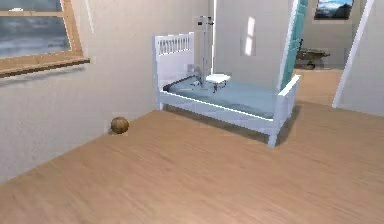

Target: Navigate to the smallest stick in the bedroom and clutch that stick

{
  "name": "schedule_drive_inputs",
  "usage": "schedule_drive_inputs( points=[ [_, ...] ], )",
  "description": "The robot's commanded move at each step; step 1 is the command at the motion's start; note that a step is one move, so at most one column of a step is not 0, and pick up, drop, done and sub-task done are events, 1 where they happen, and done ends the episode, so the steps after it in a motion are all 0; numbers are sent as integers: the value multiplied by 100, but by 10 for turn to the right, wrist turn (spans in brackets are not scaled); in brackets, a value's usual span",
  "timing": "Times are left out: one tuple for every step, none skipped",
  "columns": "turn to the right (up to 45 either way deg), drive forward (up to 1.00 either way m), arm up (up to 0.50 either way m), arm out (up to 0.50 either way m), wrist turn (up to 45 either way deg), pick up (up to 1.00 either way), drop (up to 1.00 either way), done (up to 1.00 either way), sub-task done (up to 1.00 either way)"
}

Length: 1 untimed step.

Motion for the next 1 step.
schedule_drive_inputs(
  points=[
    [0,100,0,0,0,0,0,0,0]
  ],
)
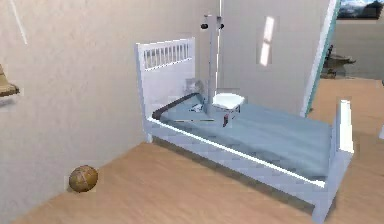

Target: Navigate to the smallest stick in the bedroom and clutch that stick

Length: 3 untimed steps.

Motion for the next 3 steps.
schedule_drive_inputs(
  points=[
    [0,95,0,0,0,0,0,0,0],
    [-450,0,0,0,0,0,0,0,0],
    [-90,0,0,0,0,0,0,0,0]
  ],
)
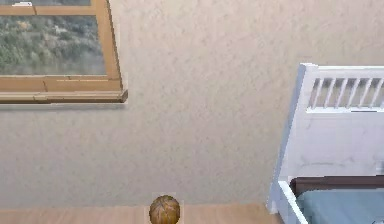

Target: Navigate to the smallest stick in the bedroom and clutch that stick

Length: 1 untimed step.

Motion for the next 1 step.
schedule_drive_inputs(
  points=[
    [0,30,0,0,0,0,0,0,0]
  ],
)
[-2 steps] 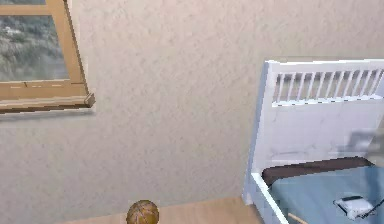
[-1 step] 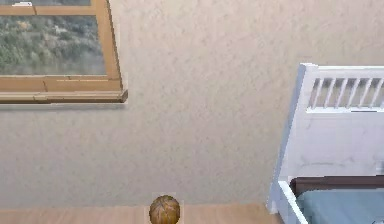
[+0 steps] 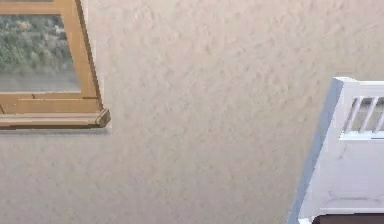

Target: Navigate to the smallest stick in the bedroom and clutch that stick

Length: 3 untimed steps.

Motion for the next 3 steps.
schedule_drive_inputs(
  points=[
    [-90,0,0,0,0,0,0,0,0],
    [450,0,0,0,0,0,0,0,0],
    [450,0,0,0,0,0,0,0,0]
  ],
)
